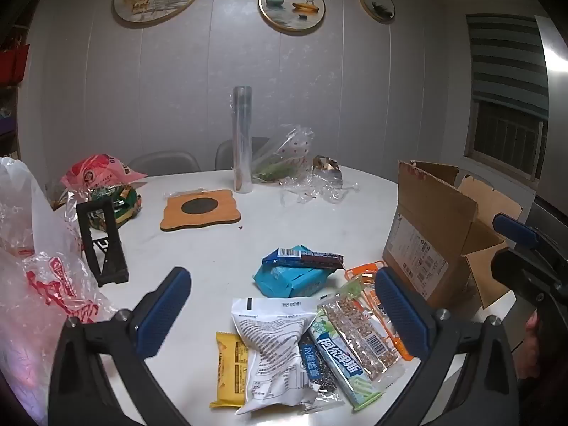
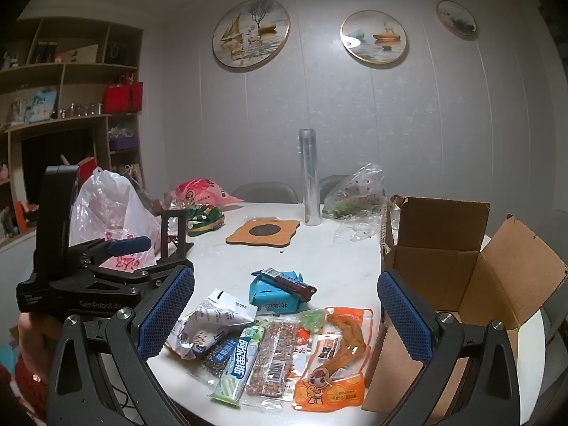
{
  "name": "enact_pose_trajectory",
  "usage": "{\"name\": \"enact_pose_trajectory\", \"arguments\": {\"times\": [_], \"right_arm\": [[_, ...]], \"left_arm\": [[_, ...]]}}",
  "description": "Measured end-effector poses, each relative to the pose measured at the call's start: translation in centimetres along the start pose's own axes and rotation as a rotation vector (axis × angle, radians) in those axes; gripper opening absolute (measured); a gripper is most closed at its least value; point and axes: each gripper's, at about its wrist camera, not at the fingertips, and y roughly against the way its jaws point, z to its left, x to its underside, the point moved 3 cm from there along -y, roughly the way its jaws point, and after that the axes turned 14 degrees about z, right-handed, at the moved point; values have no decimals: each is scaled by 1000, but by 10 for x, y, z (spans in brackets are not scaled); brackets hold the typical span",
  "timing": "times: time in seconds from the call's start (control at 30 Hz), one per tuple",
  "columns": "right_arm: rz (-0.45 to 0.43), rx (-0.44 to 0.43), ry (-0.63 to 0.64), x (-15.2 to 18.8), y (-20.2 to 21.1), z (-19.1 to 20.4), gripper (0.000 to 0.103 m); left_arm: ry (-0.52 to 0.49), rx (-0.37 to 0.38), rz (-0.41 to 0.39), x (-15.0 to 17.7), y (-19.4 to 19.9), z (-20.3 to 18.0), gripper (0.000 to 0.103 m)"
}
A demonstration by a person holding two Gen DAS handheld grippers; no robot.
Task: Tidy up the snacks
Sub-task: 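Move both grippers toward the snack packets on the table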
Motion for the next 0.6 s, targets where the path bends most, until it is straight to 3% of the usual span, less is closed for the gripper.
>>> {"name": "enact_pose_trajectory", "arguments": {"times": [0.6], "right_arm": [[-7, 17, 5, 0, 1, 0, 103]], "left_arm": [[0, 0, 2, 1, -1, 1, 102]]}}
